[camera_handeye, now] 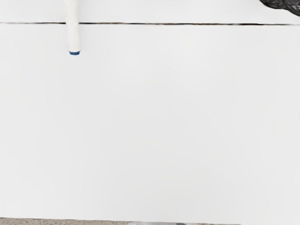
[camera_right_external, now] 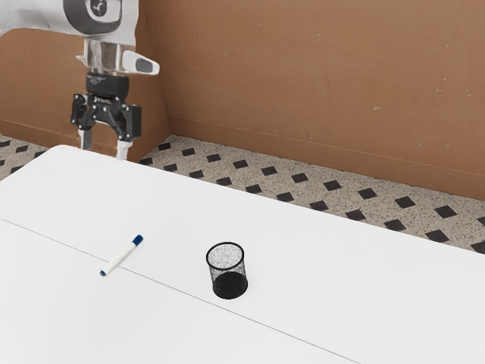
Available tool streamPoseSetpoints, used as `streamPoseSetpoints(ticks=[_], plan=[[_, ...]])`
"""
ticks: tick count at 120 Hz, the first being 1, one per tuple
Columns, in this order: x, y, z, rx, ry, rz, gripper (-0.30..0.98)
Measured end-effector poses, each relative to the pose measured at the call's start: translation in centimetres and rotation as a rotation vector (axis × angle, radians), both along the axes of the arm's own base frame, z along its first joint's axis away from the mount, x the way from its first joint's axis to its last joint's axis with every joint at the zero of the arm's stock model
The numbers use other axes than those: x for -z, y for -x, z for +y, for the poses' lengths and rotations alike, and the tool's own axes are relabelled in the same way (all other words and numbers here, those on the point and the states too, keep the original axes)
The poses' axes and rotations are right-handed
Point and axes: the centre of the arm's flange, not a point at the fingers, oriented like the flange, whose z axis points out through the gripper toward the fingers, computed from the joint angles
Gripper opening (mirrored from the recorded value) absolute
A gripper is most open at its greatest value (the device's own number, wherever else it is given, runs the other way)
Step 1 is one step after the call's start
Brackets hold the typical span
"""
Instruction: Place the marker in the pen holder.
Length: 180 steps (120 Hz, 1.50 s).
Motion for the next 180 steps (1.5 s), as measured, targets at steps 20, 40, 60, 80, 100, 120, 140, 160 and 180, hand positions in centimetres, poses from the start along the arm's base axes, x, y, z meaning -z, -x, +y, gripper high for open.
streamPoseSetpoints(ticks=[20,40,60,80,100,120,140,160,180], plan=[[-1.0,-3.5,-0.8,0.038,-0.005,-0.241,0.69],[1.6,-4.4,-0.6,0.047,-0.006,-0.316,0.69],[9.0,-1.4,1.2,0.026,0.000,-0.276,0.69],[17.8,-2.4,3.9,0.021,-0.018,-0.270,0.69],[25.2,-2.0,7.6,0.030,-0.031,-0.284,0.69],[28.1,-1.4,7.6,0.087,-0.025,-0.329,0.69],[30.2,-0.1,9.0,0.098,-0.025,-0.353,0.69],[32.1,0.2,9.2,0.123,-0.024,-0.369,0.69],[32.8,-1.2,9.6,0.106,-0.013,-0.388,0.69]])
